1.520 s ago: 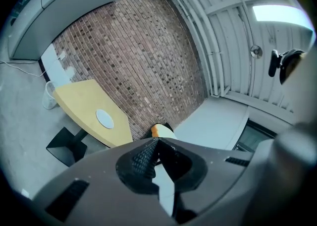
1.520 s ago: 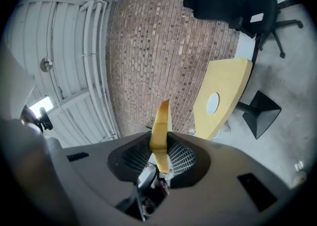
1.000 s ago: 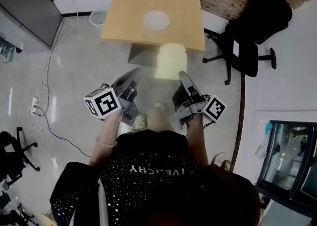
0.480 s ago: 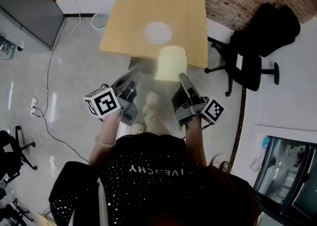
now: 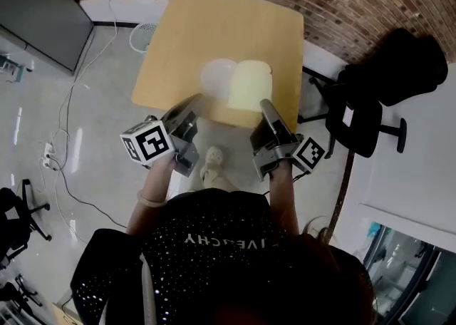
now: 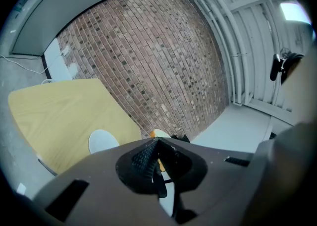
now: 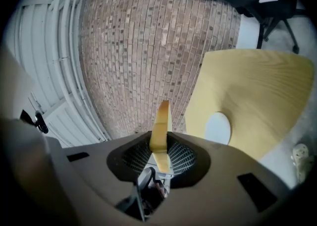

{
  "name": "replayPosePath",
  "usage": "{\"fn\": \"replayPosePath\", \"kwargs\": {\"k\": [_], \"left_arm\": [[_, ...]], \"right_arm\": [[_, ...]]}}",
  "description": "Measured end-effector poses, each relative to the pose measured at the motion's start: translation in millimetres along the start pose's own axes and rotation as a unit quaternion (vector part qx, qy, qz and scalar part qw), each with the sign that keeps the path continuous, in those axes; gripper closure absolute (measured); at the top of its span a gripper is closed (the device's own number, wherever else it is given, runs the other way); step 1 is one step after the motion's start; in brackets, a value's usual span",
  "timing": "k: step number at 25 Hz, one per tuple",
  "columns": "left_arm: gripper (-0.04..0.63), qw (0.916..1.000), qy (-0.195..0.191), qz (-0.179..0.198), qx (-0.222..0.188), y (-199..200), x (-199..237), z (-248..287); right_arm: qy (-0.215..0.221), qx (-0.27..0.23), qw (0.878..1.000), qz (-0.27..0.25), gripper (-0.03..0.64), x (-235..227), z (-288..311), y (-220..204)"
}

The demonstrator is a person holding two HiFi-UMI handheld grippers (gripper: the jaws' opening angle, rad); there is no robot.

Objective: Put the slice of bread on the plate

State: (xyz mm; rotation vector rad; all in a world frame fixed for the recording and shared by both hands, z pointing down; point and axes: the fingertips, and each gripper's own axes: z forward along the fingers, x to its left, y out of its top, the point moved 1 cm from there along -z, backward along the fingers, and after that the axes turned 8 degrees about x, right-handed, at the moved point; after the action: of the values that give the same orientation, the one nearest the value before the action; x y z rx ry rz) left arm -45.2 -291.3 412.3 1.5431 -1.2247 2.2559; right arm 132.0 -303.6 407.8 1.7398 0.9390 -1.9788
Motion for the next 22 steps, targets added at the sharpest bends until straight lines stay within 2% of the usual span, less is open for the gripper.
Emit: {"fn": "replayPosePath", "kwargs": {"k": [5, 9, 15, 22], "left_arm": [[0.586, 0.9998, 0.018, -0.007, -0.007, 27.8, 18.5, 38.1], [0.586, 0.9988, 0.044, -0.013, -0.016, 38.7, 36.6, 42.5], [0.586, 0.9971, 0.06, -0.044, -0.018, 40.0, 74.8, 35.8], [0.586, 0.9981, 0.052, -0.033, -0.006, 43.4, 107.1, 39.7]], "right_arm": [[-0.003, 0.029, 1.0, -0.004, 0.522, -14.8, 39.1, 40.9], [-0.02, 0.05, 0.998, -0.01, 0.522, -33.1, 61.6, 53.5], [-0.065, 0.101, 0.993, -0.013, 0.522, -78.3, 94.9, 31.9], [-0.1, 0.126, 0.987, 0.007, 0.522, -114.4, 121.4, 1.8]]}}
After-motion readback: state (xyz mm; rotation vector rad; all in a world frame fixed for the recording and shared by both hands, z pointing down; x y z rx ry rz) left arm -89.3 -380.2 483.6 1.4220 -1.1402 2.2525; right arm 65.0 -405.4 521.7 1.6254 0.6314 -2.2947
